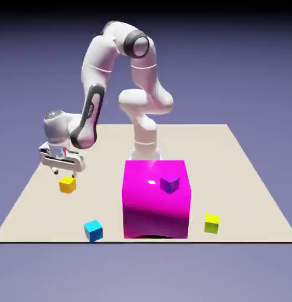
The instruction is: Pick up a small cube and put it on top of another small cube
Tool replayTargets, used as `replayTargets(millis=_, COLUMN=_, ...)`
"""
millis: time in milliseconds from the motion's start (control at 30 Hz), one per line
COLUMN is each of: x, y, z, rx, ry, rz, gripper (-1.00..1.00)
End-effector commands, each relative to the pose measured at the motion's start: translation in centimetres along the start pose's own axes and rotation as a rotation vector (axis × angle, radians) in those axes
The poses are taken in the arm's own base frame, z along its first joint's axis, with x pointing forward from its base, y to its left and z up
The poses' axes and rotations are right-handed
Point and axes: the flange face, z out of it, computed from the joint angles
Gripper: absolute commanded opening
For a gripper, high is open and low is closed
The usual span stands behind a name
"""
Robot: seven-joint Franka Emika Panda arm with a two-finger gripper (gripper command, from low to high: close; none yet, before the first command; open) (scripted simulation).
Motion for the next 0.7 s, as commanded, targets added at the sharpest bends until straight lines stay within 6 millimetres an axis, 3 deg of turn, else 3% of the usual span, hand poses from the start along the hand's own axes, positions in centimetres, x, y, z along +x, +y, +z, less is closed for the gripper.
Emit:
replayTargets(millis=0, x=0.0, y=0.0, z=0.9, rx=0.000, ry=-0.001, rz=0.000, gripper=0.00)
replayTargets(millis=100, x=-0.3, y=0.0, z=3.3, rx=0.003, ry=-0.008, rz=0.003, gripper=0.00)
replayTargets(millis=133, x=-0.3, y=0.0, z=3.3, rx=0.003, ry=-0.008, rz=0.003, gripper=-1.00)
replayTargets(millis=167, x=-0.3, y=0.0, z=3.3, rx=0.003, ry=-0.008, rz=0.003, gripper=-1.00)
replayTargets(millis=433, x=-0.3, y=0.1, z=-3.3, rx=0.002, ry=-0.005, rz=0.002, gripper=-1.00)
replayTargets(millis=500, x=-0.4, y=0.1, z=-3.7, rx=0.003, ry=-0.008, rz=0.003, gripper=-1.00)
replayTargets(millis=667, x=1.6, y=-12.6, z=-6.4, rx=-0.021, ry=0.017, rz=-0.402, gripper=-1.00)
